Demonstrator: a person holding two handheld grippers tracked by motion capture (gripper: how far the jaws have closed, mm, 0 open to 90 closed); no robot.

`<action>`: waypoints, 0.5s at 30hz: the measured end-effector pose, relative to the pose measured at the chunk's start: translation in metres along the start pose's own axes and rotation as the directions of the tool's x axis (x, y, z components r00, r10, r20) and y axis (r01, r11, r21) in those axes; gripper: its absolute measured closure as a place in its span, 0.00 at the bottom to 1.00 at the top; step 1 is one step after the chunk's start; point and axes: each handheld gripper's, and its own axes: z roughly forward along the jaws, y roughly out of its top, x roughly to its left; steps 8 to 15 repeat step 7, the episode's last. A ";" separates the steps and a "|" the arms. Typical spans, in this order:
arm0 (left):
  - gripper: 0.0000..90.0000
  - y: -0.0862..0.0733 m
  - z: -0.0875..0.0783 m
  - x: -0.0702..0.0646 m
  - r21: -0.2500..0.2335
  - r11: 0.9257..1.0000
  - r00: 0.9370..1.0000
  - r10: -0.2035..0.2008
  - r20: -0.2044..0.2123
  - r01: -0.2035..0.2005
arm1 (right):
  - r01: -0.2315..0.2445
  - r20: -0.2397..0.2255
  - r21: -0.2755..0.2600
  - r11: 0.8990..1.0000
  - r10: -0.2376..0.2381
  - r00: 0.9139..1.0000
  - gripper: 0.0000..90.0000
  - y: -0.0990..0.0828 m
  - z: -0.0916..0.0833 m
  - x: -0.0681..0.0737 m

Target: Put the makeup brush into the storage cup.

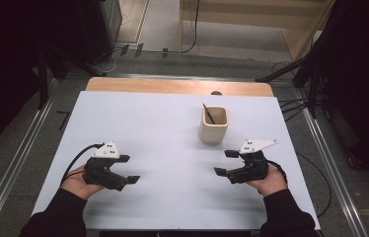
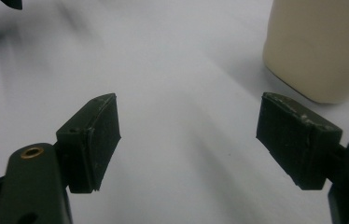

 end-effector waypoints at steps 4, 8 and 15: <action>0.22 0.000 0.000 0.001 -0.001 1.000 1.000 0.000 -0.002 0.000 | 0.001 -0.001 0.002 1.000 -0.001 1.000 0.25 0.000 0.000 0.000; 0.22 0.000 0.000 0.002 -0.006 1.000 1.000 -0.002 -0.003 0.002 | -0.002 0.003 -0.004 1.000 0.002 1.000 0.25 0.000 0.000 -0.002; 0.22 0.000 0.000 0.002 -0.006 1.000 1.000 -0.002 -0.003 0.002 | -0.002 0.003 -0.004 1.000 0.002 1.000 0.25 0.000 0.000 -0.002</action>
